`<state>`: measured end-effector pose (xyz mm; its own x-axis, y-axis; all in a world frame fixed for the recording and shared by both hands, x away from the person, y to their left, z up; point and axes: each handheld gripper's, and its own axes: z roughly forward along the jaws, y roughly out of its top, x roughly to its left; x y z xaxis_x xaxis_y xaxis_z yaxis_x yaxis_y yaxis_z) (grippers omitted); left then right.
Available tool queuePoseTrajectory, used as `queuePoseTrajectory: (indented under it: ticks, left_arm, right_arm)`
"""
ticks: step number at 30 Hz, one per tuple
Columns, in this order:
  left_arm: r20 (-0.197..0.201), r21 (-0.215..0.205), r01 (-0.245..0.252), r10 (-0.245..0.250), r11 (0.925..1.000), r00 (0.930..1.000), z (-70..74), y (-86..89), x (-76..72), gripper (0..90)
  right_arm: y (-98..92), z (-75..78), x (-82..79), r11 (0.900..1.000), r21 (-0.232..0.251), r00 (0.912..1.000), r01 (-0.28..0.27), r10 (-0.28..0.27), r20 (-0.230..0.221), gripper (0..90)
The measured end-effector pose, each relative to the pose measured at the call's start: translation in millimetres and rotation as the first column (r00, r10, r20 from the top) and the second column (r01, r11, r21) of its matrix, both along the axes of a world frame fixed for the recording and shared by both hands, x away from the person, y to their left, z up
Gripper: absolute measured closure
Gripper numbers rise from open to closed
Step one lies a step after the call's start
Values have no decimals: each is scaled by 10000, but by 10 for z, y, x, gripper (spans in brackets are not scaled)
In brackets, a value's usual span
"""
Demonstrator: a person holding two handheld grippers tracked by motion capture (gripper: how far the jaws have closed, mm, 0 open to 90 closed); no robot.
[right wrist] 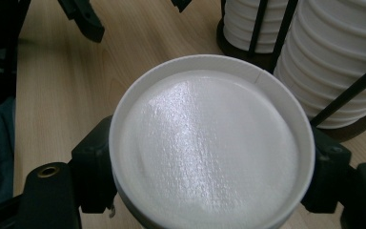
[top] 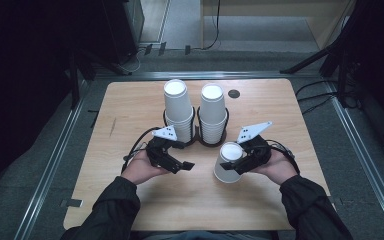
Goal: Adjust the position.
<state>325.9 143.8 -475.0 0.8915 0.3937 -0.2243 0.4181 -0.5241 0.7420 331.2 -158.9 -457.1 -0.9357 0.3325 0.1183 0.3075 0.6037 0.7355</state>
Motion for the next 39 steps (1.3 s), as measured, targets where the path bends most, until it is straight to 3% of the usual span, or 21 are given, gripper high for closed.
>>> queuePoseTrajectory:
  ticks: [3, 4, 8, 11, 12, 17, 20, 26, 31, 39]
  left_arm:
    - [-225, -140, 255, -258, 9996, 9994, -15, -14, -1, 90]
    - [-137, -16, 345, -345, 9994, 9993, -35, -35, -3, 123]
    - [-74, 9, 236, -236, 9997, 9997, -65, -58, 9, 120]
    - [-98, -94, 198, -198, 9998, 9998, -68, -62, 14, 101]
    - [-209, -312, 286, -292, 9991, 9994, -80, -74, 13, 95]
    - [-10, -26, 498, -498, 9988, 9988, -98, -165, -16, 23]
    - [-37, -61, 558, -558, 9984, 9984, -108, -233, -28, 16]
    - [-27, 177, 668, -667, 9976, 9978, -142, -336, -35, 0]
    - [19, -2, 860, -860, 9963, 9963, -134, -380, -55, 0]
    - [83, -292, 1046, -1044, 9941, 9945, -129, -450, -94, 0]
  right_arm:
    - [0, 26, 13, 9996, 270, 10000, 17, -16, -31, 239]
    - [11, 33, 23, 9993, 382, 10000, -17, 17, -9, 239]
    - [59, 17, 61, 9984, 534, 9997, -204, 209, -94, 239]
    - [83, 10, 86, 9980, 598, 9997, -220, 228, -124, 239]
    - [100, 20, 98, 9975, 680, 9997, -210, 219, -129, 239]
    - [136, 87, 74, 9943, 1005, 9994, -357, 353, 50, 239]
    - [139, 104, 69, 9931, 1093, 9991, -419, 415, 67, 239]
    - [184, 182, 46, 9861, 1577, 9986, -531, 528, 59, 240]
    - [242, 225, 28, 9807, 1834, 9977, -674, 656, 162, 240]
    - [350, 270, -3, 9656, 2419, 9950, -955, 1000, -63, 241]
